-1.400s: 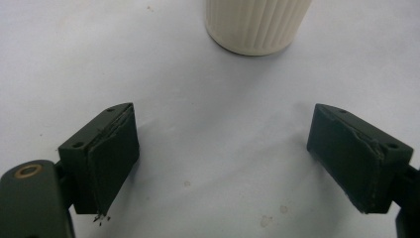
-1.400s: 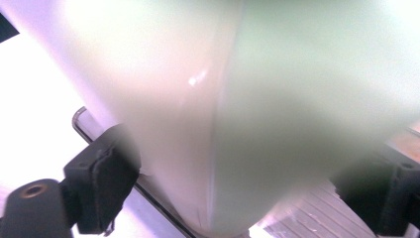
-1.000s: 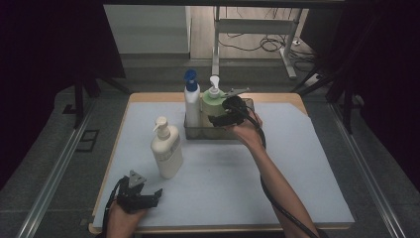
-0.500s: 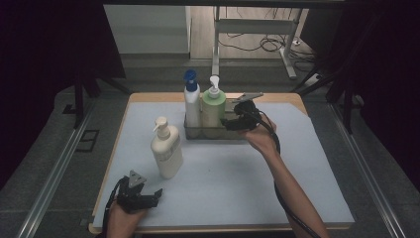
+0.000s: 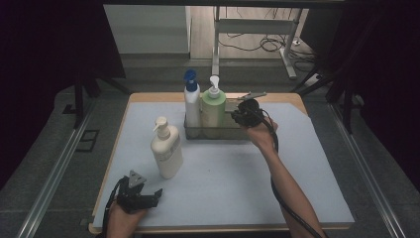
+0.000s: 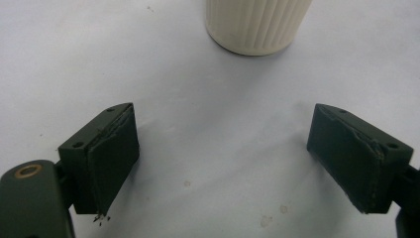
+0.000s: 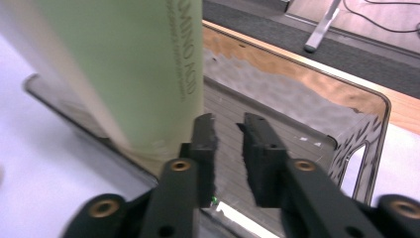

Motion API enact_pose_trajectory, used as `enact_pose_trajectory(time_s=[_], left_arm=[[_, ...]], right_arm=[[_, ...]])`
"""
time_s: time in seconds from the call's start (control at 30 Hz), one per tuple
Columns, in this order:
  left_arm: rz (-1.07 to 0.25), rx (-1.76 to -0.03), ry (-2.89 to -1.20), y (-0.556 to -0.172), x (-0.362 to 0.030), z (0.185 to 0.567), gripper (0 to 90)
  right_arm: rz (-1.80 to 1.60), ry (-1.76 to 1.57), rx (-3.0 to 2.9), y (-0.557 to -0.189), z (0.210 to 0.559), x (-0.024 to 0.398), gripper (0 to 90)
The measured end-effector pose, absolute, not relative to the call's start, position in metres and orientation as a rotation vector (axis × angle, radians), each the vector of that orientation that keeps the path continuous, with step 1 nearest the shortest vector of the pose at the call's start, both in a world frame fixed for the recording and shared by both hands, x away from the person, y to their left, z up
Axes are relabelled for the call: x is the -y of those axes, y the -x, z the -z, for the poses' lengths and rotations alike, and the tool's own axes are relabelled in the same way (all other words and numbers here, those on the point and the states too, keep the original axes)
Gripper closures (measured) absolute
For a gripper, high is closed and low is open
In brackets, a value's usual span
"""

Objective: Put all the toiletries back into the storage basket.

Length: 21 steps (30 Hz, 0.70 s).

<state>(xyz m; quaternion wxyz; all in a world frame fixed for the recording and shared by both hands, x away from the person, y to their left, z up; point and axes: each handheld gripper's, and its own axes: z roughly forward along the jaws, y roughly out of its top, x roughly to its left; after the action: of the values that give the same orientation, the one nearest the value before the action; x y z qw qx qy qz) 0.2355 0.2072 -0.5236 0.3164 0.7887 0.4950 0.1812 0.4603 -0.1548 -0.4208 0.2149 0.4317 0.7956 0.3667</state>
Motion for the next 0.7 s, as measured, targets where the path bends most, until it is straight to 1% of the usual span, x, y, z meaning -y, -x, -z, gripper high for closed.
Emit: enact_pose_trajectory(time_s=[0.07,0.13,0.3,0.57,0.7], left_arm=[[-0.477,-1.304,-2.078,-0.236,-0.207,0.523,12.4],[-0.476,-1.304,-2.079,-0.236,-0.207,0.523,12.4],[-0.475,-1.304,-2.078,-0.236,-0.207,0.523,12.4],[-0.476,-1.304,-2.078,-0.235,-0.207,0.523,12.4],[-0.475,-1.304,-2.077,-0.235,-0.207,0.523,12.4]], right_arm=[[-0.97,-1.227,-2.187,-0.469,0.425,0.152,85.1],[-0.97,-1.252,-2.181,-0.475,0.427,0.151,86.9],[-0.983,-1.279,-2.184,-0.487,0.434,0.146,86.9],[-1.011,-1.264,-2.21,-0.495,0.443,0.135,85.2],[-1.019,-1.26,-2.236,-0.497,0.447,0.131,87.2]])
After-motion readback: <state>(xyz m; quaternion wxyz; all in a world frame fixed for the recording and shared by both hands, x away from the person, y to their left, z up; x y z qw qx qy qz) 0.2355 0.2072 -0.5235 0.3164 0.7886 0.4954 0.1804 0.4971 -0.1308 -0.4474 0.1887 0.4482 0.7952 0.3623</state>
